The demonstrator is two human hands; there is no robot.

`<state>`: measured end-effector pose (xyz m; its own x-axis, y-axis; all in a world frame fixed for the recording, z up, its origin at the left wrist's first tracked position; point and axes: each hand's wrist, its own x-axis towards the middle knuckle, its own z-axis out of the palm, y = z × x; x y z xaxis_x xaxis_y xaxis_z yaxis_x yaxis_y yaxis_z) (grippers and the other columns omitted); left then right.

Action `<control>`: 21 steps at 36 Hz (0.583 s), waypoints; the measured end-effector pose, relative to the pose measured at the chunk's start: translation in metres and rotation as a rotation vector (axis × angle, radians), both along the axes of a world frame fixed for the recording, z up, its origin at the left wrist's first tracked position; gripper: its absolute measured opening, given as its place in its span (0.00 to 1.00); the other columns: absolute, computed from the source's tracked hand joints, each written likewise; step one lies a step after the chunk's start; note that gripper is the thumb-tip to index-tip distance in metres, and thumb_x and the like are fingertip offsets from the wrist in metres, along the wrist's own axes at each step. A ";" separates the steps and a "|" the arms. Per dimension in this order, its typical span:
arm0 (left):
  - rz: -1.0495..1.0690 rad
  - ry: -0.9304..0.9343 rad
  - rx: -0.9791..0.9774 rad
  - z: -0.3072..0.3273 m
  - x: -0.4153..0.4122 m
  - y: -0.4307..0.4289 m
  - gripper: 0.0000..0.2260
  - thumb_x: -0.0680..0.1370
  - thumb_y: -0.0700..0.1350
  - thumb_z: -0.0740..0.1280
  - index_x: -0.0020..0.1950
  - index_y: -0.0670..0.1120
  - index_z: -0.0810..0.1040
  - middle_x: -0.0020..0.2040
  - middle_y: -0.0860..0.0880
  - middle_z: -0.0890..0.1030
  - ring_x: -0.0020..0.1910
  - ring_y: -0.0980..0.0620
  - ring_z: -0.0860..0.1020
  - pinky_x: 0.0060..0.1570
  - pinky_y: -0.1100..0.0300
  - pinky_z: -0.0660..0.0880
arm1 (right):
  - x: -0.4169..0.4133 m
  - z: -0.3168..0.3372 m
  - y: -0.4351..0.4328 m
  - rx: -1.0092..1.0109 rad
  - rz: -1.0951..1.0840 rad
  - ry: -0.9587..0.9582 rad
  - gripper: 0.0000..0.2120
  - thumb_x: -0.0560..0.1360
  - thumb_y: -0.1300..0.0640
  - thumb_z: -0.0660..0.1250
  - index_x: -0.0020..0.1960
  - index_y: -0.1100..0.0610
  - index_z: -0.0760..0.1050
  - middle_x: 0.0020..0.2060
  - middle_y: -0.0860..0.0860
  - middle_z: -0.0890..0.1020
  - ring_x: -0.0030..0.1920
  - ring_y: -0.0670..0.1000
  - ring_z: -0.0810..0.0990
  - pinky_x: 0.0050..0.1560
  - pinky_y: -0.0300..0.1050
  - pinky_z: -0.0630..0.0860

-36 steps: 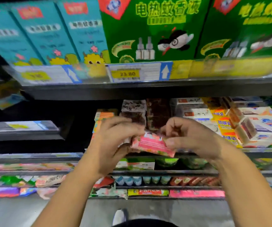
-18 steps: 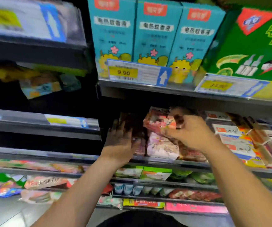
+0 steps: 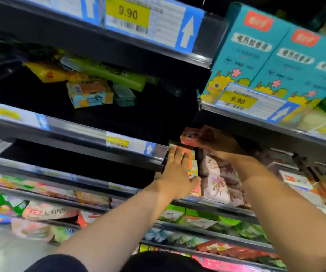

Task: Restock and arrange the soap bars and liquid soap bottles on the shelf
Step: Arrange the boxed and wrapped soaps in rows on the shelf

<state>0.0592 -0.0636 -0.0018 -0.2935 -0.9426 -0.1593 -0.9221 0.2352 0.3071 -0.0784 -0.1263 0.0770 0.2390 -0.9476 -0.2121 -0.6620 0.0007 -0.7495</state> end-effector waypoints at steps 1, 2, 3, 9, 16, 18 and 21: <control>0.000 0.007 0.013 -0.001 0.001 -0.001 0.38 0.82 0.64 0.52 0.81 0.42 0.41 0.81 0.41 0.37 0.79 0.40 0.34 0.75 0.47 0.34 | 0.003 -0.001 -0.005 0.000 0.021 -0.015 0.14 0.78 0.63 0.66 0.43 0.44 0.78 0.37 0.30 0.82 0.43 0.29 0.79 0.47 0.26 0.71; -0.002 0.012 0.024 -0.001 0.001 -0.001 0.38 0.82 0.64 0.52 0.81 0.43 0.41 0.81 0.42 0.36 0.78 0.40 0.33 0.75 0.47 0.34 | 0.008 0.001 -0.005 0.006 0.024 -0.009 0.16 0.77 0.65 0.66 0.42 0.44 0.78 0.34 0.27 0.80 0.41 0.26 0.77 0.46 0.25 0.71; -0.004 0.017 0.032 -0.002 0.001 -0.002 0.38 0.82 0.64 0.53 0.81 0.43 0.40 0.81 0.42 0.36 0.78 0.41 0.33 0.75 0.46 0.35 | 0.013 0.002 -0.005 0.003 0.018 0.021 0.16 0.78 0.66 0.66 0.43 0.43 0.76 0.32 0.25 0.78 0.39 0.24 0.76 0.44 0.23 0.70; -0.010 0.007 0.033 -0.006 0.002 -0.001 0.38 0.82 0.64 0.51 0.81 0.44 0.39 0.81 0.43 0.35 0.78 0.42 0.33 0.75 0.45 0.36 | 0.015 -0.020 -0.028 -0.090 0.100 0.116 0.16 0.80 0.64 0.65 0.67 0.58 0.70 0.53 0.40 0.74 0.52 0.33 0.74 0.41 0.19 0.64; -0.009 -0.008 -0.003 -0.005 0.000 0.001 0.36 0.83 0.63 0.50 0.82 0.44 0.40 0.81 0.43 0.37 0.79 0.42 0.34 0.75 0.48 0.34 | 0.009 -0.052 -0.062 -0.145 0.095 0.404 0.23 0.81 0.64 0.63 0.74 0.65 0.64 0.70 0.61 0.72 0.70 0.59 0.71 0.58 0.30 0.70; -0.009 -0.024 -0.011 -0.005 0.000 0.001 0.36 0.83 0.63 0.50 0.82 0.44 0.41 0.81 0.43 0.38 0.79 0.42 0.35 0.74 0.48 0.34 | 0.006 -0.056 -0.072 -0.115 0.088 0.423 0.20 0.81 0.62 0.63 0.72 0.63 0.68 0.68 0.60 0.74 0.68 0.59 0.73 0.65 0.43 0.67; 0.000 -0.037 -0.031 -0.005 -0.001 0.001 0.36 0.83 0.64 0.51 0.82 0.44 0.42 0.82 0.43 0.40 0.79 0.42 0.36 0.74 0.48 0.34 | 0.003 -0.058 -0.078 -0.080 0.131 0.447 0.26 0.80 0.59 0.67 0.75 0.61 0.64 0.70 0.58 0.72 0.69 0.56 0.72 0.61 0.36 0.65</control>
<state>0.0580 -0.0630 -0.0073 -0.2884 -0.9471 -0.1411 -0.9326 0.2444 0.2657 -0.0752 -0.2048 0.0189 0.2599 -0.9329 -0.2494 -0.9104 -0.1506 -0.3852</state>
